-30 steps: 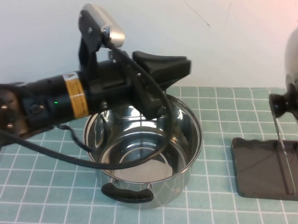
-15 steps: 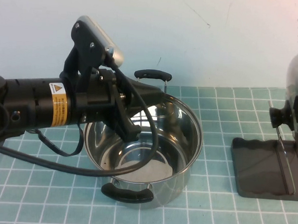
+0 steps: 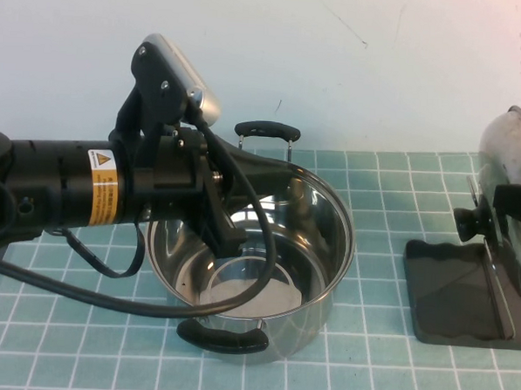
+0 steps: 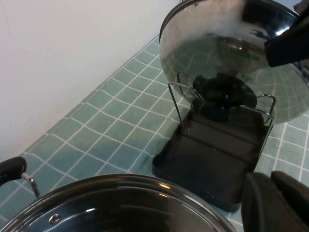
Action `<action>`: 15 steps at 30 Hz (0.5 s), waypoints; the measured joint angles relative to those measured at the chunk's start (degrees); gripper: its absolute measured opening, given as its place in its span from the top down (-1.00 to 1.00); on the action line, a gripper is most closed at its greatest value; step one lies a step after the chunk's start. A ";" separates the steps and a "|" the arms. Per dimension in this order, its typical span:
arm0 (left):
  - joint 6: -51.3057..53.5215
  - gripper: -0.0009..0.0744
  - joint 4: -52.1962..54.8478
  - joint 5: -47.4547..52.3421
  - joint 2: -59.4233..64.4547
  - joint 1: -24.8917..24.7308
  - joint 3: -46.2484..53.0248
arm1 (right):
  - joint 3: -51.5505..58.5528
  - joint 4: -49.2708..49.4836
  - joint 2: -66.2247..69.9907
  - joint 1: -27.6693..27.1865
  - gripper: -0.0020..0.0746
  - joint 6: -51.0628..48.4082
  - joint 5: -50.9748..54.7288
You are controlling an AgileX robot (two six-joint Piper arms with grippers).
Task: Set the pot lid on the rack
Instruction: Place the pot lid on the pot rack
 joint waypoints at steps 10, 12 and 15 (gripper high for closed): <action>0.00 0.97 0.44 -1.01 0.00 0.00 0.00 | 0.00 0.14 0.00 0.00 0.31 -0.47 0.13; 0.00 0.97 0.67 -1.12 0.00 0.00 0.00 | 0.00 0.14 0.00 0.00 0.00 -0.47 0.13; -0.54 0.97 0.71 -0.50 -0.10 0.00 0.00 | 0.00 0.51 0.00 0.00 -0.35 -0.47 0.13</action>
